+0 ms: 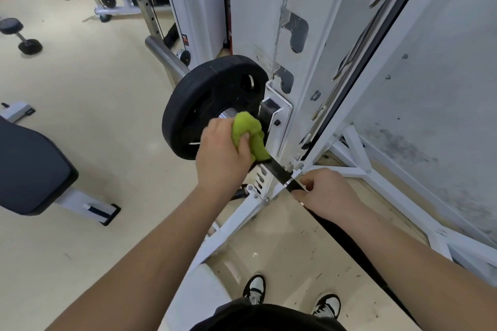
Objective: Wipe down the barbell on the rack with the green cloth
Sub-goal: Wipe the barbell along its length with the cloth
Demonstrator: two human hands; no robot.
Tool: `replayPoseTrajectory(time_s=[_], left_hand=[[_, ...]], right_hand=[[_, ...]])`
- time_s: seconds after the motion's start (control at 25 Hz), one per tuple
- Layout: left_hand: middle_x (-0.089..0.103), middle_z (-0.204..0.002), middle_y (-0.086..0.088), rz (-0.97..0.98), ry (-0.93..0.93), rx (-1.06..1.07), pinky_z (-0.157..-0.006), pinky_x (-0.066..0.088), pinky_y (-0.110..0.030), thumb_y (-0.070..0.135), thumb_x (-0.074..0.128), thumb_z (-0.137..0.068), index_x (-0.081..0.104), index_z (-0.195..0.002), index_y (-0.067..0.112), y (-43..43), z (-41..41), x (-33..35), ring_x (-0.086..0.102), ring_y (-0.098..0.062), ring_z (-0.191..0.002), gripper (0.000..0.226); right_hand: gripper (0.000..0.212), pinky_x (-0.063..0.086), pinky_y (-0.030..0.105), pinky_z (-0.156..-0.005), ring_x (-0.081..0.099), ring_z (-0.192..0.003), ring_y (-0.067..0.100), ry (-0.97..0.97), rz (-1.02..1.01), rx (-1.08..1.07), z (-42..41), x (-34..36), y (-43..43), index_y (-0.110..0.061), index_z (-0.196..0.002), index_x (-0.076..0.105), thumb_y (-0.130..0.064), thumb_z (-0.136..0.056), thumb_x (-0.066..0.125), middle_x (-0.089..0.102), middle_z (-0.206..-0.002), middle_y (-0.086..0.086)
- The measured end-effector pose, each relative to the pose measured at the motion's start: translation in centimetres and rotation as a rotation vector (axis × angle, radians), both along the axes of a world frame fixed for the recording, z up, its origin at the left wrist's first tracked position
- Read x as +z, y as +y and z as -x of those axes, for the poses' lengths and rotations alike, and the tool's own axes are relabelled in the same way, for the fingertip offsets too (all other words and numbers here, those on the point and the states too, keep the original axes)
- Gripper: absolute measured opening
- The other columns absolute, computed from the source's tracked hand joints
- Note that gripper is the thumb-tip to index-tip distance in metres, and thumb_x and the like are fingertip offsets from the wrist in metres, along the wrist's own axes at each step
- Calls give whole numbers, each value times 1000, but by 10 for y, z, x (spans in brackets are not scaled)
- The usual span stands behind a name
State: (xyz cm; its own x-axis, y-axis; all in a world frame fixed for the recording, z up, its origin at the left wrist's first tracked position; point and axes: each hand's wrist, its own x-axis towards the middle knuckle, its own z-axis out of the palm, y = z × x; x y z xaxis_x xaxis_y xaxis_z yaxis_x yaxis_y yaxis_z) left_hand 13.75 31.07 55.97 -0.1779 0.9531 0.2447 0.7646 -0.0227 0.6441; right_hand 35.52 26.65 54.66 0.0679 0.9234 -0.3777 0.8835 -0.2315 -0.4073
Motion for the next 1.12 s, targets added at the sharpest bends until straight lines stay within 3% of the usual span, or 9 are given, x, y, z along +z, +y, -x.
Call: replayPoseTrajectory(time_s=[0.2,0.32,0.4,0.48,0.6,0.72,0.8,0.92,1.12], left_hand=[[64,-106,-16,153,280,-84,-82,49,-42,5,69,-77,64,-100,5,-6,-48,-42,58,-38,-95,24],[61,-111,-12,79,87,-152,-78,51,-39,2,66,-78,63,-103,8,-46,-68,-57,57,-32,-95,26],[61,-107,-2,201,-151,-210,-73,52,-34,12,60,-92,63,-106,17,-85,-74,-62,59,-23,-91,16],[65,-93,7,419,-519,-53,-71,52,-28,21,59,-98,62,-101,26,-101,-67,-63,64,-16,-84,6],[71,-87,0,492,-842,318,-72,56,-30,21,63,-97,66,-95,18,-71,-51,-64,69,-23,-84,5],[74,-91,-10,576,-1254,362,-86,59,-42,11,62,-96,70,-91,14,-38,-61,-56,70,-28,-86,10],[77,-104,-12,636,-1298,306,-97,57,-51,12,57,-100,73,-99,17,-45,-74,-61,72,-32,-101,17],[77,-113,-13,739,-1229,135,-96,58,-53,8,54,-104,74,-109,16,-63,-69,-60,71,-33,-111,22],[76,-110,-13,607,-1404,338,-97,58,-50,7,54,-104,71,-109,15,-31,-58,-68,72,-34,-107,19]], right_hand=[[9,49,29,-57,65,-68,23,-112,-32,18,11,-6,-2,-20,-73,69,-24,-81,67,67,-69,1],[8,51,31,-57,64,-69,26,-124,-24,-12,12,-5,1,-18,-73,70,-23,-77,66,68,-72,1],[10,53,32,-57,64,-67,27,-128,-6,-20,11,-4,3,-15,-75,72,-19,-71,64,69,-72,5],[11,55,33,-61,63,-66,26,-110,4,-18,10,-3,1,-14,-78,73,-20,-71,67,69,-72,6],[9,58,33,-66,66,-70,23,-94,2,-22,9,-2,0,-18,-72,71,-25,-78,72,69,-70,0],[26,43,27,-54,56,-62,25,-123,-22,-16,12,-2,-1,-15,-59,52,-20,-77,69,54,-59,-1],[22,39,25,-52,55,-61,25,-128,-20,-20,13,-1,-1,-15,-61,54,-19,-76,68,54,-59,-1],[10,44,26,-54,62,-68,26,-149,-19,-11,15,1,0,-15,-69,63,-20,-77,68,62,-66,0],[14,43,26,-54,61,-63,30,-124,-41,-10,12,-2,-1,-10,-67,63,-21,-74,69,60,-62,6]])
